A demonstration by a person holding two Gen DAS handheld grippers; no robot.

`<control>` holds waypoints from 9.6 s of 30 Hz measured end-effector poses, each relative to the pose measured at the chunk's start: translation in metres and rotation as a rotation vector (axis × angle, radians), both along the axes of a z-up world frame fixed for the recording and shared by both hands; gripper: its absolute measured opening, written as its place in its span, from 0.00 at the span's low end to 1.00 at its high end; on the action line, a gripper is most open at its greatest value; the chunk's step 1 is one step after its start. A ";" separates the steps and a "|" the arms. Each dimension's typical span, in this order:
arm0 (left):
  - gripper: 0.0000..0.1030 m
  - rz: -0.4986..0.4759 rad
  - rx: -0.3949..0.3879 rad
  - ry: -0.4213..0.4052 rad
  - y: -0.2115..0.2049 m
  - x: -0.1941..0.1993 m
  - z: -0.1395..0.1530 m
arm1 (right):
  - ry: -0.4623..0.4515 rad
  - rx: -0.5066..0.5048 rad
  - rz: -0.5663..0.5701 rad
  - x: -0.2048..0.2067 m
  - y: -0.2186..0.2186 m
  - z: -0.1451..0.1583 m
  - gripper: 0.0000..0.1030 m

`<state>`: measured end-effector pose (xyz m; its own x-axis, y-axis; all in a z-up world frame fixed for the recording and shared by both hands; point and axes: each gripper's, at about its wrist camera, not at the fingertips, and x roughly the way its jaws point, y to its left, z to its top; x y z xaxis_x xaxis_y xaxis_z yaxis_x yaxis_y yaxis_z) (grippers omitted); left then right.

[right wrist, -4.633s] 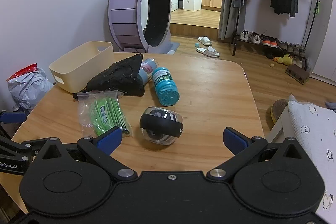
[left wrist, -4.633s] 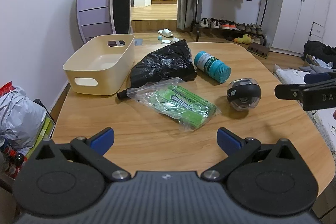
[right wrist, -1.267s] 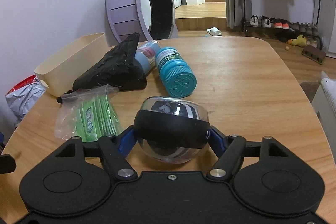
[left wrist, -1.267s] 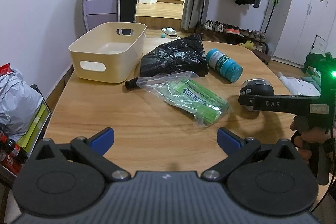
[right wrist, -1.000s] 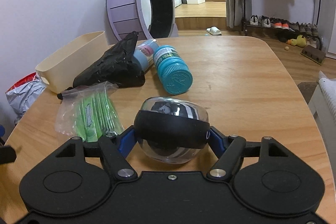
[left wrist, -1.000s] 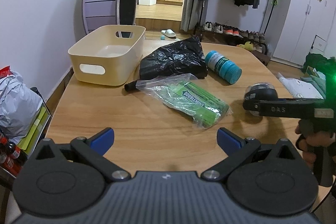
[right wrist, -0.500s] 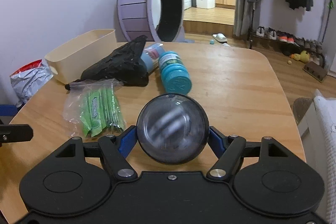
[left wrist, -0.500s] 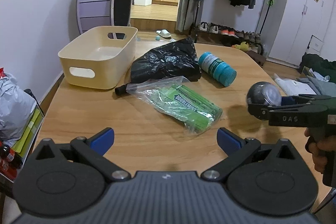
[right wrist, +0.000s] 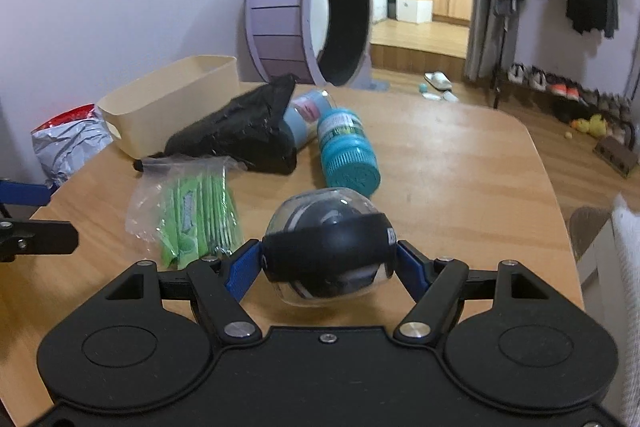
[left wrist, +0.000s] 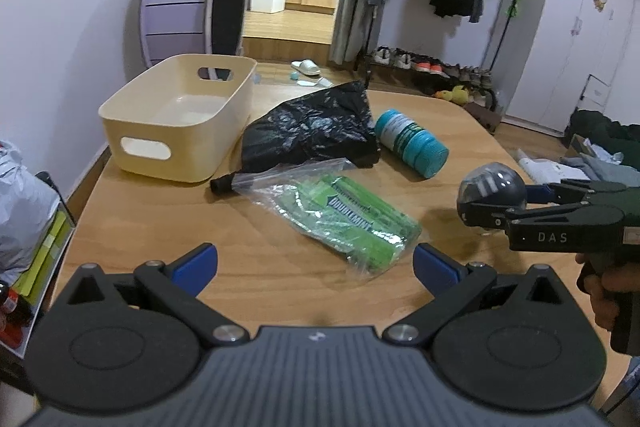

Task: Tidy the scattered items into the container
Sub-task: 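Close the right gripper on the wrist ball and lift it, then carry the wrist ball into the cream basket and open the right gripper, then grasp the black plastic bag with the right gripper, then carry the black bag into the cream basket and release it, then grasp the green Doublemint gum bag with the right gripper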

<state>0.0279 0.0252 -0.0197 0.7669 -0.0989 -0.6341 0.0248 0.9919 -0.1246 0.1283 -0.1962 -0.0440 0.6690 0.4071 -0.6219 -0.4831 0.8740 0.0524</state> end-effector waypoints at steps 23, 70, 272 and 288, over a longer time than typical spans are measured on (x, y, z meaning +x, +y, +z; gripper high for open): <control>1.00 -0.074 -0.024 -0.012 -0.008 -0.007 0.000 | -0.090 0.025 0.085 0.008 0.000 0.011 0.73; 1.00 -0.006 -0.002 -0.042 0.012 0.005 0.020 | 0.000 0.111 0.121 0.043 0.019 0.004 0.68; 1.00 0.150 -0.036 -0.037 0.094 0.038 0.026 | -0.029 0.017 0.291 0.103 0.109 0.051 0.78; 0.80 0.106 0.025 -0.086 0.085 0.042 0.004 | 0.046 0.018 0.291 0.054 0.081 0.004 0.81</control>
